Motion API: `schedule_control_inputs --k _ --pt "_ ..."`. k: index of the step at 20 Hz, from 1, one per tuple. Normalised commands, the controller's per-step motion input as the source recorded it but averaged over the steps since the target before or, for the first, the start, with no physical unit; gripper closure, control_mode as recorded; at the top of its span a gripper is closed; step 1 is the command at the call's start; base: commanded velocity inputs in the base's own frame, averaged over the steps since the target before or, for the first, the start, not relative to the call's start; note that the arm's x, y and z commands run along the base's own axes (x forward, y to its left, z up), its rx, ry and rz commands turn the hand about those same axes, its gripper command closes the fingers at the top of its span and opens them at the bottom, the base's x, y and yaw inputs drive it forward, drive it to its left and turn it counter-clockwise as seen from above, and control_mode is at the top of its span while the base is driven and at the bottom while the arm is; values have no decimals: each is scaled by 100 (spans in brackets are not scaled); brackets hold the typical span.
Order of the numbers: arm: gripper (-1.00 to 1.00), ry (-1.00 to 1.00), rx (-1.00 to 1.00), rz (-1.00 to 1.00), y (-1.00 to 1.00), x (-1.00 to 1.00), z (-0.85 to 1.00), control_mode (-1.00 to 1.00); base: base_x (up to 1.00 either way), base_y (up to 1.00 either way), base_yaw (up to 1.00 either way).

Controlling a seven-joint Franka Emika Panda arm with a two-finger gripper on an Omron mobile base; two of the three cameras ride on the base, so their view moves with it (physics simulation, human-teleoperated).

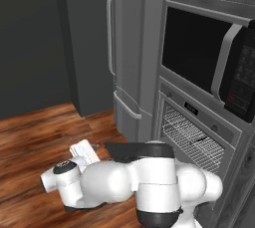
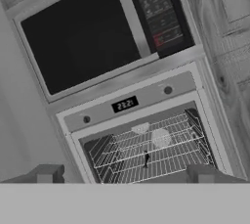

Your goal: Place the fish on the bottom rack of the oven, and slide the tray back inside. Close the oven door.

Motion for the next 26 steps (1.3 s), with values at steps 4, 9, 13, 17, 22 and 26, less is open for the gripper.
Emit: schedule_control_inputs --k 4,9,13,17,22,26 --pt "-100 -3 0 -14 11 -16 -43 -100 0 0 0" --pt "-100 0 0 -5 -2 -29 -24 -100 0 0 0" --pt "-100 0 0 0 -11 -39 -24 -100 0 0 0" --pt "-100 7 0 0 -20 -9 -20 -100 0 0 0" --pt "-100 1 0 0 -15 2 -7 -100 0 0 0" --pt "-100 9 0 0 -10 6 -53 -100 0 0 0"
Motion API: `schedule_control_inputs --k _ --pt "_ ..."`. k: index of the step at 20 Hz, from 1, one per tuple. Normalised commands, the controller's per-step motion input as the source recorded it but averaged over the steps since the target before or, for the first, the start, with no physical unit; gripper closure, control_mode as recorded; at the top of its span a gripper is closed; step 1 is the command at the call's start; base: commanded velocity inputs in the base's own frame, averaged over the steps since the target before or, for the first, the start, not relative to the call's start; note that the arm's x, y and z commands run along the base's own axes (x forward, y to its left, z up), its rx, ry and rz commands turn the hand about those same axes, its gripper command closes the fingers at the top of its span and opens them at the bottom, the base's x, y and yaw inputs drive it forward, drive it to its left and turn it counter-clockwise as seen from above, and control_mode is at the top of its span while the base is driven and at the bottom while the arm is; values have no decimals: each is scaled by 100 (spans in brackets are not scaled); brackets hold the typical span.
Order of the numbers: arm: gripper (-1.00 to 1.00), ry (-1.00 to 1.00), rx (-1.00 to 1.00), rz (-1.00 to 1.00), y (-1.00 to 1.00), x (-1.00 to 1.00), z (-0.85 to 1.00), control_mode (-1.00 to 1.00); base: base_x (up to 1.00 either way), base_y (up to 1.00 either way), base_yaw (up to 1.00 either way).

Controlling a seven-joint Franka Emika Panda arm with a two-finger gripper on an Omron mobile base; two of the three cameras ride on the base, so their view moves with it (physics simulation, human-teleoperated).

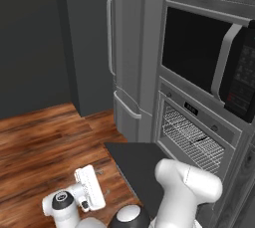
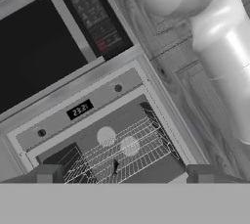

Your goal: Place the fish on the bottom rack of the oven, and slide the tray back inside. Close the oven door.

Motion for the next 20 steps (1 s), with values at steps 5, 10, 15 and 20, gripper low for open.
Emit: schedule_control_inputs --k 5,10,15,20 --pt "-100 16 0 0 0 30 -74 -100 0 0 0" --pt "-100 12 0 0 0 51 -64 -100 0 0 0" --pt "-100 13 0 0 0 59 -60 -100 0 0 0" --pt "-100 13 -3 0 0 61 -69 -100 0 0 0"
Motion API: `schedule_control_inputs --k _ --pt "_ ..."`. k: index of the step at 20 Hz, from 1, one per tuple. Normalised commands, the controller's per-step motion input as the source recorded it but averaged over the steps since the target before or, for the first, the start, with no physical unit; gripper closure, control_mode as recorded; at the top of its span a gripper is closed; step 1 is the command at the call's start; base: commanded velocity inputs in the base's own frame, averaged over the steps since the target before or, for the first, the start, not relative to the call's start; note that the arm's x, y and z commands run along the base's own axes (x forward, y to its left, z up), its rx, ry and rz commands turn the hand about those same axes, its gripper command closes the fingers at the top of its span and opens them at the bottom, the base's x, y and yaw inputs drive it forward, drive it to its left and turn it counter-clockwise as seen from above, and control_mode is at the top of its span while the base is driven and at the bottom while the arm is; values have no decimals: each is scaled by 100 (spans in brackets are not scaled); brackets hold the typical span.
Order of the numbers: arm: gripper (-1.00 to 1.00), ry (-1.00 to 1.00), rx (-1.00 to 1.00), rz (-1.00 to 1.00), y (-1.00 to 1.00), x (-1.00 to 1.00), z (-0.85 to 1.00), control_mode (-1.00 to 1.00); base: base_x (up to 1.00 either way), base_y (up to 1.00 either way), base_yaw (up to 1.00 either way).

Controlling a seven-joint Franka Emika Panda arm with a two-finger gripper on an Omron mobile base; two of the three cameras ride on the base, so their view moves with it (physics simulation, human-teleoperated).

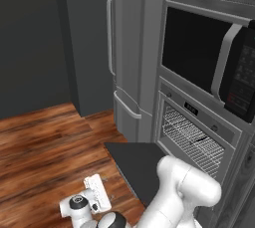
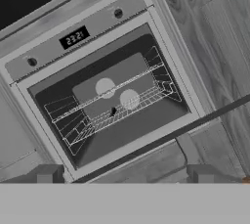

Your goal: Place the fish on the bottom rack of the oven, and slide the tray back inside. Close the oven door.

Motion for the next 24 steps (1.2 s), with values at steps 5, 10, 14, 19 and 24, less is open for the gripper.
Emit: schedule_control_inputs --k 5,10,14,19,24 --pt "-100 10 -3 0 0 63 -70 -100 0 0 0" --pt "-100 9 -4 0 0 60 -70 -100 0 0 0" --pt "-100 8 -3 0 0 57 -68 -100 0 0 0" --pt "-100 9 -4 0 -1 50 -64 -100 0 0 0" --pt "-100 7 -6 0 -18 34 -63 -100 0 0 0"
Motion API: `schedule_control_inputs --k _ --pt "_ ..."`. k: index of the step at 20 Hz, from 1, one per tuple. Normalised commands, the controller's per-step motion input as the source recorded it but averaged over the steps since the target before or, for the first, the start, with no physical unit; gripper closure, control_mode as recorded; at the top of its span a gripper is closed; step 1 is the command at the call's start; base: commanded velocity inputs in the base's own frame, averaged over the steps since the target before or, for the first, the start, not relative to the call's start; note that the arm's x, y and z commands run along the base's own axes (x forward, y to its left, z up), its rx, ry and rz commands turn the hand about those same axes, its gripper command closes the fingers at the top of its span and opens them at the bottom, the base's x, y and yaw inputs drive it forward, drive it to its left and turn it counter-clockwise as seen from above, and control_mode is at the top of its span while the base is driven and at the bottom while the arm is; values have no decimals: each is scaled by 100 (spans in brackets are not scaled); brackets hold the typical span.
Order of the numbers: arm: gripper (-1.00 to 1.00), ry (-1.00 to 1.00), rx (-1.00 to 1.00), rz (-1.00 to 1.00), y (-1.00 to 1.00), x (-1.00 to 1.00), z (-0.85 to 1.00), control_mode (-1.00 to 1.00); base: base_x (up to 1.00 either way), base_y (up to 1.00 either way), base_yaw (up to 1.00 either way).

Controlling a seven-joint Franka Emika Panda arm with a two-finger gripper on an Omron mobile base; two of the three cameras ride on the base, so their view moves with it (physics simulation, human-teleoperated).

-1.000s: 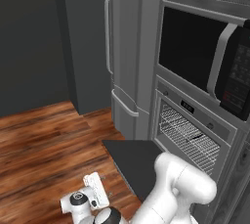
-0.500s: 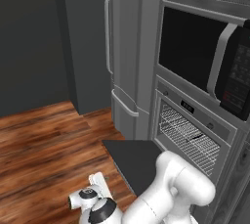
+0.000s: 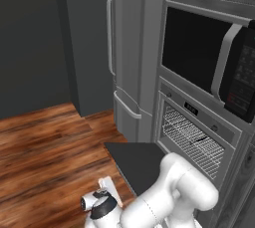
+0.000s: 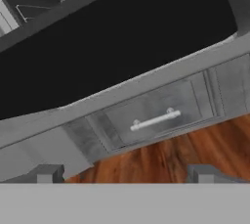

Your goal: Place the fish on the bottom rack of the oven, and slide the tray back inside. Close the oven door.

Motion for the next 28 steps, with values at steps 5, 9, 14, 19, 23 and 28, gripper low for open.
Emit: schedule_control_inputs --k 5,9,14,19,23,28 --pt "-100 7 -12 0 -53 23 -57 -100 0 0 0" --pt "-100 4 -17 0 -67 18 -51 -100 0 0 0" --pt "-100 1 -21 0 -69 10 -27 -100 0 0 0" --pt "-100 0 -30 -2 -69 0 2 -100 0 0 0" --pt "-100 -1 -34 -8 -66 0 31 -100 0 0 0" --pt "-100 -6 -34 -13 -76 0 65 -100 0 0 0"
